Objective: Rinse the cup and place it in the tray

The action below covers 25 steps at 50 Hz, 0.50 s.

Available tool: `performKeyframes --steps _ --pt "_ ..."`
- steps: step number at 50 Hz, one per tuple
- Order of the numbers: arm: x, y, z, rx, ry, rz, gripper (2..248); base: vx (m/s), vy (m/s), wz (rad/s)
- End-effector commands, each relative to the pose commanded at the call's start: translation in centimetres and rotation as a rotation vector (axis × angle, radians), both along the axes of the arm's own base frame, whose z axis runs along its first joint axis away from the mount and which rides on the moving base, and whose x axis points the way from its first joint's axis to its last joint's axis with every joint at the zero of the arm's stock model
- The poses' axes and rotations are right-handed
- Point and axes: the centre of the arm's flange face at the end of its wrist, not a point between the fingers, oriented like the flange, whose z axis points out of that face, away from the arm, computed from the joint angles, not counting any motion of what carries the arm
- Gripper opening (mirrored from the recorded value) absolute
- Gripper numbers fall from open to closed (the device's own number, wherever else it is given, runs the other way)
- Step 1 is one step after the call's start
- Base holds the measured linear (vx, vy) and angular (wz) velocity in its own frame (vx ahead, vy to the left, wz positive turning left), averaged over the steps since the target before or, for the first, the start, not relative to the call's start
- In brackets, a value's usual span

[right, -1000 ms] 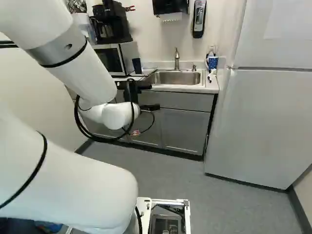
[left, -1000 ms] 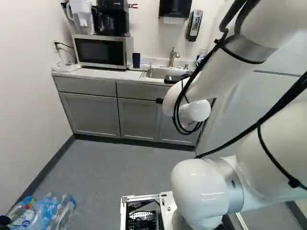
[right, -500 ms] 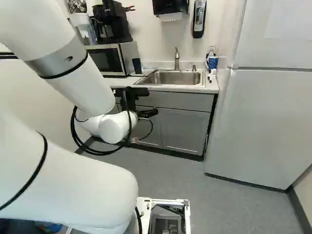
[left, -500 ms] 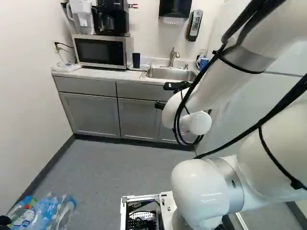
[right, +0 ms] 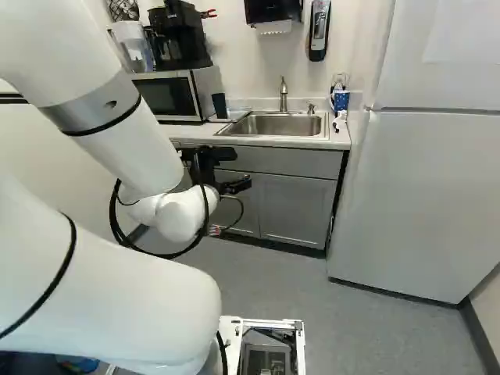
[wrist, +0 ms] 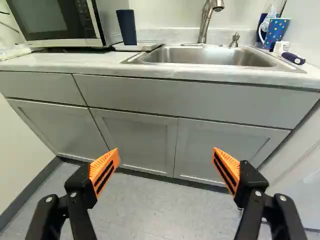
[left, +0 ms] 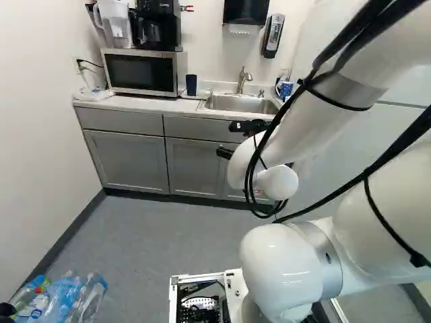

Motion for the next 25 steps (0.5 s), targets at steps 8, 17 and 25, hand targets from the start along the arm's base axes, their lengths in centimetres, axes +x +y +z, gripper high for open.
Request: performKeyframes --steps 8,17,25 --pt "-0.11 0.02 -0.08 0.0 -0.002 0.001 247 0.0 0.0 0.0" --pt "-0.12 0.02 -0.08 0.0 -0.002 0.001 247 0.0 0.0 0.0" --pt "-0.12 0.02 -0.08 0.0 -0.002 0.001 247 0.0 0.0 0.0"
